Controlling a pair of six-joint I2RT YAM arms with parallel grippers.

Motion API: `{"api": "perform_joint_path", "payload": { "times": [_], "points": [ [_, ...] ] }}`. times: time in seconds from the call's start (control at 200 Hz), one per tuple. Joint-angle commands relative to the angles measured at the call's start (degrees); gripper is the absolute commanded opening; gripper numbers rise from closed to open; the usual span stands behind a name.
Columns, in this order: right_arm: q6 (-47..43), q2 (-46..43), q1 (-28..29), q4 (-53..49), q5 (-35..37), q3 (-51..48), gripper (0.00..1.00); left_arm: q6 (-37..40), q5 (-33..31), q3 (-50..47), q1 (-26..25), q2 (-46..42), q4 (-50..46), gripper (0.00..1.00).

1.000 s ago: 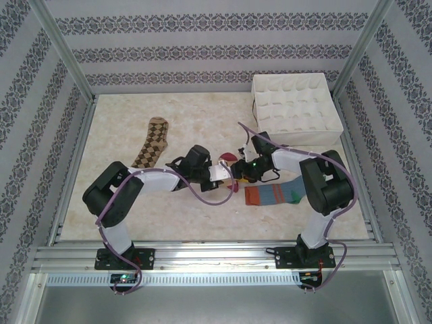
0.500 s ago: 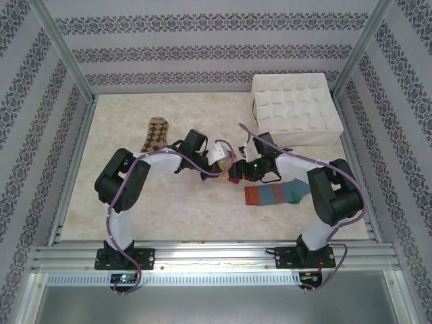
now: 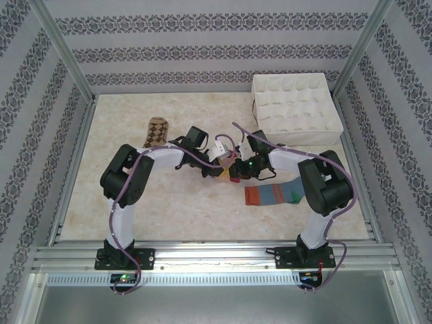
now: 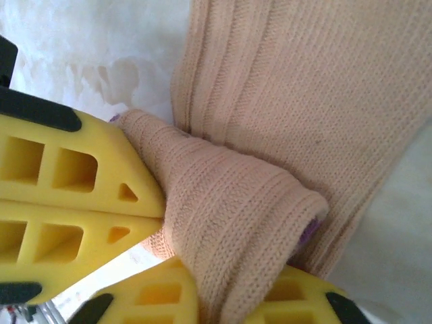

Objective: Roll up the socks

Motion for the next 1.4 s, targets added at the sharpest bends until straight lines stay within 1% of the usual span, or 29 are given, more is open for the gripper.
{"api": "perform_joint_path", "payload": {
  "times": [0.0, 0.025, 0.155, 0.255, 0.31, 0.37, 0.475, 0.56, 0.719, 0.814, 0.884, 0.969, 1.029, 1.074, 1.124, 1.164, 1.224, 1.259, 1.299, 1.324, 1.354, 1.394],
  "points": [
    [1.14, 2.16, -0.6, -4.13, 0.57, 0.54, 0.02, 3.51, -3.19, -7.27, -0.34, -3.96, 1.58, 0.17],
    [1.28, 2.24, -0.79, -5.49, 0.4, 0.78, 0.0, 4.49, -3.97, -9.15, -0.48, -5.33, 3.89, 0.19],
    [-0.63, 1.54, -0.49, -13.56, 1.22, 1.89, 0.0, 8.56, -7.74, -19.21, -1.15, -13.13, 16.89, 0.29],
    [-1.23, 0.69, -0.4, -17.03, 2.37, 1.75, 0.0, 12.85, -11.47, -25.37, -2.9, -18.89, 24.41, 0.34],
    [-1.31, 0.7, -0.32, -18.12, 2.13, 1.72, 0.0, 16.34, -15.82, -27.86, -4.83, -21.54, 26.71, 0.36],
    [-1.43, 1.01, -0.1, -18.92, 1.93, 1.91, 0.0, 19.31, -20.8, -30.41, -6.98, -23.75, 29.67, 0.39],
    [-1.68, 2.08, 0.27, -19.82, 1.67, 2.48, 0.0, 23.88, -28.66, -34.09, -10.8, -25.54, 35.4, 0.44],
    [-1.83, 2.94, 0.65, -20.39, 1.49, 3.01, 0.0, 26.68, -32.46, -34.98, -13.04, -25.36, 36.84, 0.47],
    [-1.84, 3.6, 1.27, -20.64, 1.14, 3.75, 0.0, 29.38, -34.38, -33.65, -15.03, -22.44, 36.05, 0.52],
    [-1.97, 3.66, 1.36, -20.89, 0.88, 3.9, 0.0, 30.98, -35.32, -31.78, -16.35, -20.26, 34.2, 0.53],
    [-2.15, 3.97, 1.45, -21.18, 0.55, 3.84, 0.0, 32.58, -37.85, -29.99, -18.01, -18.11, 32.46, 0.53],
    [-2.45, 4.18, 1.45, -21.63, 0.27, 3.46, 0.0, 32.17, -40.59, -28.65, -18.84, -15.27, 32.91, 0.53],
    [-2.54, 4.18, 1.52, -21.59, 0.08, 3.06, 0.0, 30.99, -41.44, -27.91, -18.84, -13.57, 32.85, 0.51],
    [-2.54, 4.05, 1.49, -21.55, -0.18, 2.76, 0.0, 30.38, -41.73, -27.43, -18.84, -12.5, 32.16, 0.46],
    [-2.63, 3.88, 1.53, -21.54, -0.35, 2.58, 0.01, 29.57, -41.65, -27.05, -18.84, -11.99, 31.05, 0.37],
    [-2.75, 3.62, 1.53, -21.46, -0.57, 2.43, 0.02, 28.99, -41.49, -26.71, -18.84, -11.72, 29.93, 0.27],
    [-2.88, 3.19, 1.48, -21.04, -1.47, 2.27, 0.07, 27.97, -40.74, -26.19, -18.76, -11.71, 27.66, 0.13],
    [-2.96, 2.81, 1.49, -20.87, -1.91, 2.18, 0.12, 27.26, -40.03, -25.88, -18.63, -11.8, 26.46, 0.08],
    [-3.21, 2.14, 1.45, -20.52, -2.64, 2.19, 0.18, 26.16, -38.42, -25.68, -18.45, -12.05, 24.96, 0.07],
    [-3.31, 1.65, 1.43, -20.34, -3.1, 2.2, 0.24, 25.5, -37.05, -25.45, -18.21, -12.25, 24.01, 0.06],
    [-3.42, 0.88, 1.36, -20.17, -3.27, 2.17, 0.34, 24.52, -35.3, -25.36, -17.87, -12.7, 23.02, 0.06],
    [-3.49, -0.47, 1.15, -19.77, -3.09, 2.01, 0.42, 22.81, -32.43, -25.18, -17.19, -13.21, 21.73, 0.05]
  ]
}}
